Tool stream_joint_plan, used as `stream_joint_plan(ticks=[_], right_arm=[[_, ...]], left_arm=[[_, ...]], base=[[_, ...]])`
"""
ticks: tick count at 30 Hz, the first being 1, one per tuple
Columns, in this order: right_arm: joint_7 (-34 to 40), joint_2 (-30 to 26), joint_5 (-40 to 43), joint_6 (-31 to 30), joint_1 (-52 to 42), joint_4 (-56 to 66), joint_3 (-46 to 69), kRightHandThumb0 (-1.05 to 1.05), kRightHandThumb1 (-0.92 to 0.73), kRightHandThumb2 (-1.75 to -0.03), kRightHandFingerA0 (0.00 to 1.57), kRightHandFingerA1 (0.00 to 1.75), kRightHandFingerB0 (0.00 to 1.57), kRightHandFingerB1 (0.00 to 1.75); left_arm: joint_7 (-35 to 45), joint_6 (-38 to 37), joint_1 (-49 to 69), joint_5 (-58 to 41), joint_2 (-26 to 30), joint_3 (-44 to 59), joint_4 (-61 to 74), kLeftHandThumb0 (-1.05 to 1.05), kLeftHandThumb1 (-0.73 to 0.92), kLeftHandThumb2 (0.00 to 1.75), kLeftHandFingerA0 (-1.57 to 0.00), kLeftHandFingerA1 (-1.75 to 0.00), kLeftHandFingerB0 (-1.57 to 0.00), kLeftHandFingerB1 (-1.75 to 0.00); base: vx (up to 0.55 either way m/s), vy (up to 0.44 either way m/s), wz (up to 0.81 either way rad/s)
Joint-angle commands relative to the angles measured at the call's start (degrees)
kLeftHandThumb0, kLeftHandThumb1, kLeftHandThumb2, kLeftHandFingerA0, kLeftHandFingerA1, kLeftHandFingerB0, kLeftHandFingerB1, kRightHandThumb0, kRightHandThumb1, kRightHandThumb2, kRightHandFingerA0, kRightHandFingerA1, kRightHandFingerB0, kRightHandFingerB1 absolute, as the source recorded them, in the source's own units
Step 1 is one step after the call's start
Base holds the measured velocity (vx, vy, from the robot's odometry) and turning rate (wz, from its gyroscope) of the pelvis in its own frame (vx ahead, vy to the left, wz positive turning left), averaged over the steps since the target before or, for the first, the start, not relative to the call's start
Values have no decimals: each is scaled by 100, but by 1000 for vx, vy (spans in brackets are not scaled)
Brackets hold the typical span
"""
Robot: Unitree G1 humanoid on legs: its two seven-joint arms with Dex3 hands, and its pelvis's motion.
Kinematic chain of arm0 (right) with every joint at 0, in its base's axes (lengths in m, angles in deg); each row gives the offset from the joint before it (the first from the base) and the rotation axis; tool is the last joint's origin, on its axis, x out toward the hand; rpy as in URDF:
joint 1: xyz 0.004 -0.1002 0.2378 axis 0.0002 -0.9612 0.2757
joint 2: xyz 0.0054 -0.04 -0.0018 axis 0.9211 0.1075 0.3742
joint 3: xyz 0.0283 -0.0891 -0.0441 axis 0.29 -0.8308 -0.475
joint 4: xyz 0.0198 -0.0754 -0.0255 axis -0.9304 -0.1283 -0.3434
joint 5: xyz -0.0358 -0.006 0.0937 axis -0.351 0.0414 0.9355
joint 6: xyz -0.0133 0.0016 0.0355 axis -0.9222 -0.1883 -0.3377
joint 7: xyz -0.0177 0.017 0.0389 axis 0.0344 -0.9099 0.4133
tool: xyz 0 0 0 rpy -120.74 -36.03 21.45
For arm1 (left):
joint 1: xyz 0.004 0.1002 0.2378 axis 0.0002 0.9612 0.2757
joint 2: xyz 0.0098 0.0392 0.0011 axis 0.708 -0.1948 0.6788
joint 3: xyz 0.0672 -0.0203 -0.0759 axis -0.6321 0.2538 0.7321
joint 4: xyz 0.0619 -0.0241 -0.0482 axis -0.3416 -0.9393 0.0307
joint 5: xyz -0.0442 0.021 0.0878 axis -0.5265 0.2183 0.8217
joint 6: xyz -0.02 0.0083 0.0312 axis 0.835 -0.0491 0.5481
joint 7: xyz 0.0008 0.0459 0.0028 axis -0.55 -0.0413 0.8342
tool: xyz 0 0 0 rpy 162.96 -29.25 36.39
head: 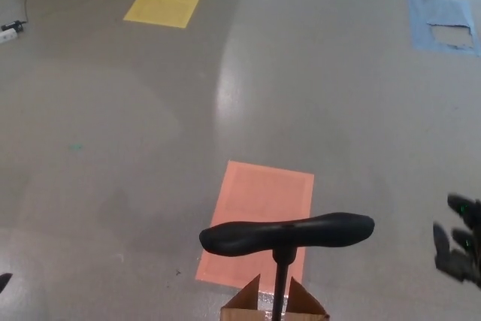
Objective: An air pump is kept on top of a storage box on the floor and the robot uses its right hand to press down on the handle of the pump to compress it
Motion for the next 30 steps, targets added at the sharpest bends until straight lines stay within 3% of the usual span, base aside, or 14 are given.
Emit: stream_joint_plan(ticks=[1, 5, 10, 11, 17, 18, 19, 21, 22, 23, 25, 26, 28, 30], right_arm=[[29, 246, 1674, 1399, -1304, 4248, 1001, -66, -88, -66, 20, 30, 22, 30], [58, -7, 1809, 1115, -1318, 5988, 1182, -63, -85, -66, 23, 29, 22, 29], [155, -564, 1926, 36, -830, 7935, 1530, -71, -82, -65, 27, 30, 23, 29], [46, -820, 2032, -283, -582, 8261, 1572, -70, -81, -65, 24, 29, 23, 29], [-600, -1581, 2319, -1115, 233, 8891, 1330, -66, -77, -64, 20, 28, 21, 28], [-746, -1753, 2467, -1542, 567, 9120, 1137, -69, -76, -63, 17, 26, 20, 27], [-849, -1863, 2540, -1757, 768, 9235, 1030, -36, -48, -105, 0, 49, 0, 47], [-968, -1981, 2619, -1967, 998, 9350, 915, -36, -47, -104, 0, 49, 0, 47], [-1106, -2087, 2534, -2263, 1321, 9496, 714, -72, -78, -65, 13, 26, 15, 26], [-1198, -2150, 2542, -2421, 1494, 9576, 603, -86, -65, -95, 3, 34, 6, 37], [-1330, -2204, 2583, -2539, 1689, 9617, 465, -74, -62, -98, 4, 38, 5, 38], [-1401, -2209, 2538, -2593, 1802, 9623, 387, -73, -78, -65, 12, 25, 14, 25], [-1602, -2228, 2315, -2839, 2143, 9629, 142, -77, -75, -70, 12, 27, 11, 24], [-1830, -2328, 2012, -3003, 2383, 9625, -33, -74, -86, -67, 11, 26, 10, 24]], left_arm=[[96, -357, -58, 35, 107, -38, 139, -36, 68, 67, -18, -37, -15, -33], [91, -398, -123, 113, 136, -122, 253, -39, 68, 68, -16, -37, -14, -32], [186, -451, -172, 74, 107, -140, 500, -48, 73, 72, -14, -36, -12, -33], [175, -456, -191, 102, 97, -172, 573, -27, 67, 111, -1, -48, 0, -47], [208, -399, -191, 205, -58, -334, 774, -27, 67, 111, -1, -48, 0, -47], [231, -380, -208, 244, -92, -388, 795, -28, 66, 111, -1, -48, 0, -47], [244, -363, -216, 262, -123, -420, 807, -28, 65, 111, -1, -49, 0, -47], [263, -331, -226, 262, -185, -445, 819, -28, 65, 111, -1, -48, 0, -47], [301, -240, -288, 236, -277, -457, 838, -28, 66, 111, -1, -48, 0, -47], [312, -193, -295, 225, -337, -469, 851, -27, 66, 110, -1, -49, 0, -47], [288, -169, -271, 265, -394, -517, 837, -28, 65, 110, -1, -49, 0, -47], [266, -150, -273, 306, -413, -554, 823, -27, 65, 110, -1, -49, 0, -47], [227, -147, -279, 374, -438, -610, 780, -28, 65, 110, -1, -48, 0, -47], [215, -166, -311, 384, -443, -617, 714, -28, 65, 110, -1, -48, 0, -47]], base=[[0, 0, 0], [0, 0, 0], [0, 0, 0], [0, 0, 0], [0, 0, 0], [0, 0, 0], [0, 0, 0], [0, 0, 0], [0, 0, 0], [0, 0, 0], [0, 0, 0], [0, 0, 0], [0, 0, 0], [0, 0, 0]])
